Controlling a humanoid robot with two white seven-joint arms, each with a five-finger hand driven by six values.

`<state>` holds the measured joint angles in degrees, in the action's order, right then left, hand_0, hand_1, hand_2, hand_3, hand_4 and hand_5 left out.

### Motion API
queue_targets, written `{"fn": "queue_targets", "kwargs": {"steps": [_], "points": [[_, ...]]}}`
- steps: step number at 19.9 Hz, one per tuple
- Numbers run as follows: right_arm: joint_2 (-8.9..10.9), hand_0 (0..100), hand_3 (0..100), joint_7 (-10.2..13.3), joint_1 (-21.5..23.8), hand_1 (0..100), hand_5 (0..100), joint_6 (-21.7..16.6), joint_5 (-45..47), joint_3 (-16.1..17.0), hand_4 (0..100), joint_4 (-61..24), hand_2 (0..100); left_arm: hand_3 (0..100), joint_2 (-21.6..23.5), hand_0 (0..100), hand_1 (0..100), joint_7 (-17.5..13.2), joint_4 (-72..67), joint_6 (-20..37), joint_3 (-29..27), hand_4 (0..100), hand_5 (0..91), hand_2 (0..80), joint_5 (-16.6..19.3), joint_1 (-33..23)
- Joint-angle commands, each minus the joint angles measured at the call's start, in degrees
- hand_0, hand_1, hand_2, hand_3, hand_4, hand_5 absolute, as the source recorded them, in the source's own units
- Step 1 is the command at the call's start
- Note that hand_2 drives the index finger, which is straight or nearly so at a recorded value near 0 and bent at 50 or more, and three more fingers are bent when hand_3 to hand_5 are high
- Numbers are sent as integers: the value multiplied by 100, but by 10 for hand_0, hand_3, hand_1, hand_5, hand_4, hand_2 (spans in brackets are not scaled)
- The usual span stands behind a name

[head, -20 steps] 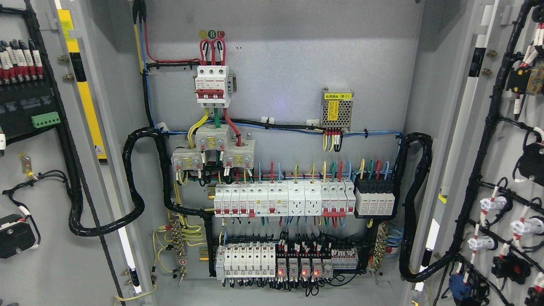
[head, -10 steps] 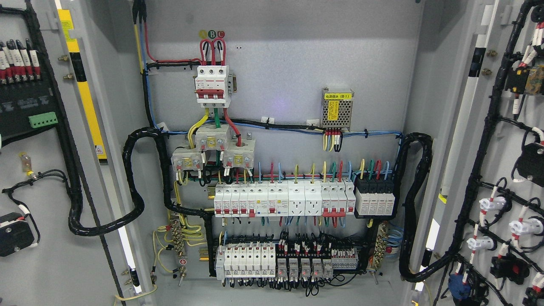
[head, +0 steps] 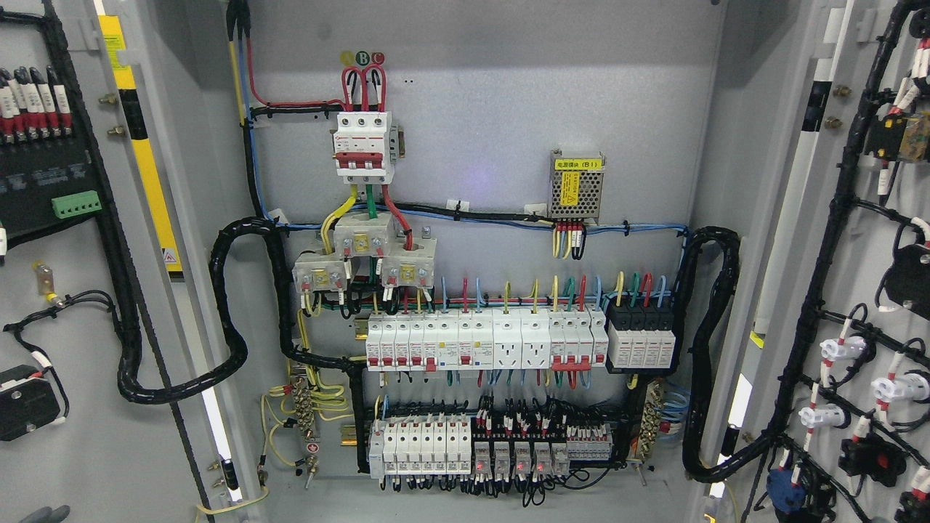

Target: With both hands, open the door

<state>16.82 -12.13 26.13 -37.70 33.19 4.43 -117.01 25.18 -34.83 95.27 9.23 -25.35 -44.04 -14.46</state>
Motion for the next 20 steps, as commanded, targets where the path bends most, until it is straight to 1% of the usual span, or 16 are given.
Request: {"fn": "queue_targets", "kwargs": {"steps": [1,5,6,7,9,10,11,13,14,16,18,20], "points": [[-3,0,0,9,15,500,0,25,-848,-697,0,809,40,0,-250,120,556,20,1186,34,995,0,0,0,71,-197],[-21,0,0,9,-11,500,0,25,-946,-1093,0,1855,40,0,-636,120,556,29,1292,131,1830,0,0,0,115,-645],[-30,0,0,9,-29,500,0,34,-963,-1224,0,2145,40,0,-785,120,556,29,1240,149,2014,0,0,0,289,-794],[-47,0,0,9,-46,500,0,43,-963,-1356,0,2444,40,0,-1021,120,556,29,1057,149,2182,0,0,0,691,-960],[-117,0,0,9,-221,500,0,61,-1182,-1620,0,3208,40,0,-1531,120,556,29,452,193,2227,0,0,0,1526,-1128],[-178,0,0,9,-335,500,0,61,-1375,-1726,0,3611,40,0,-1777,120,556,20,100,280,2192,0,0,0,1791,-1155],[-249,0,0,9,-441,500,0,61,-1568,-1796,0,4059,40,0,-1962,120,556,20,-321,455,2175,0,0,0,1898,-1225],[-494,0,0,9,-739,500,0,61,-1832,-1815,0,4973,40,0,-2025,120,556,20,-1443,867,2236,0,0,0,1908,-1331],[-600,0,0,9,-932,500,0,61,-1912,-1815,0,5421,40,0,-2069,120,556,29,-2085,1000,2236,0,0,0,1908,-1288],[-741,0,0,18,-1232,500,0,61,-1930,-1815,0,6432,40,0,-2131,120,556,20,-3246,1211,2192,0,0,0,1908,-1069],[-969,0,0,18,-1425,500,0,69,-1939,-1788,0,7267,40,0,-2236,120,556,20,-4283,1265,2218,0,0,0,1908,-901],[-1119,0,0,35,-1610,500,0,78,-1939,-1762,0,8015,40,0,-2298,120,556,20,-5460,1248,2262,0,0,0,1934,-665]]}}
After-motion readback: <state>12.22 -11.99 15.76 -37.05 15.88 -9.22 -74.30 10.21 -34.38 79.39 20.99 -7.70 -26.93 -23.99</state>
